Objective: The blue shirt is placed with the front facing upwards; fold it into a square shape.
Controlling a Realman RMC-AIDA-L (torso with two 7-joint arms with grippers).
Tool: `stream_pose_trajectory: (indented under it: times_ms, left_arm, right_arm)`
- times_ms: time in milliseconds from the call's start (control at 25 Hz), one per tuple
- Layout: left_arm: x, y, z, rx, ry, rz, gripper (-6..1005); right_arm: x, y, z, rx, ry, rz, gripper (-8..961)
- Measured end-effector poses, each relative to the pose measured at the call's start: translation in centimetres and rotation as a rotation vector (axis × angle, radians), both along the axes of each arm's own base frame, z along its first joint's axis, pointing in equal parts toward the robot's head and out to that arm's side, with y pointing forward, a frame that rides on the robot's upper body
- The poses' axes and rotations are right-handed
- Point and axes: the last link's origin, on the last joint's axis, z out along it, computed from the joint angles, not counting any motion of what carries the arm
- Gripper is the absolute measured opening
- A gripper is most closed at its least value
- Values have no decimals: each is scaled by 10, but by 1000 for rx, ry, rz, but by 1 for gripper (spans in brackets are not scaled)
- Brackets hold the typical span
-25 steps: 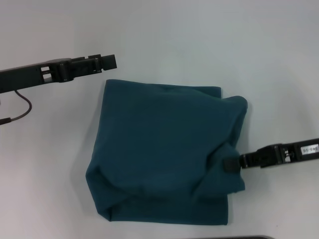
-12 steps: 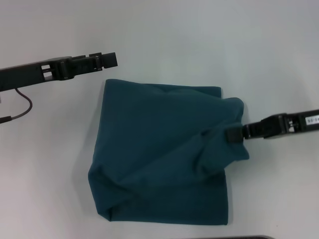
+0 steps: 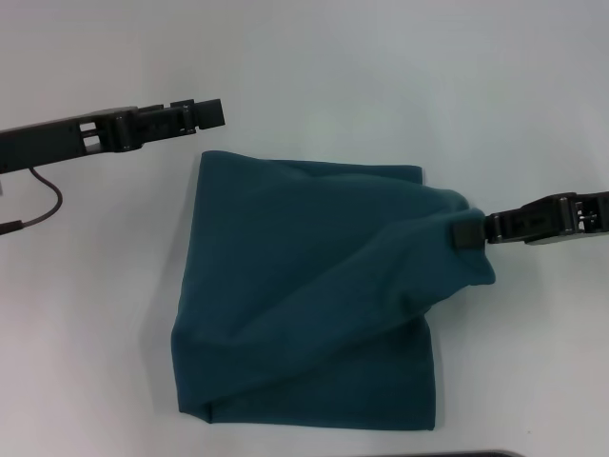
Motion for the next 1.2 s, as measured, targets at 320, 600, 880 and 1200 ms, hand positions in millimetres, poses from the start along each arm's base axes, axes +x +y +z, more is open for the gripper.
stream_pose_trajectory:
  times_ms: [320,600,880,1200]
  left_arm:
    - [1,1,0,0,1,-2,908]
    - [1,1,0,0,1,-3,907]
    - [1,1,0,-4,-2,2,907]
    - [2,2,0,-4,-2,-1,908]
  right_arm:
    - [5,-5,7,-19,-8,2,119]
    - [13,-10,11,-58,-44,-6,132]
    - [19,-14,15,-91,-82,-7,145]
    - [26,-19,11,-130,-139,-19,160]
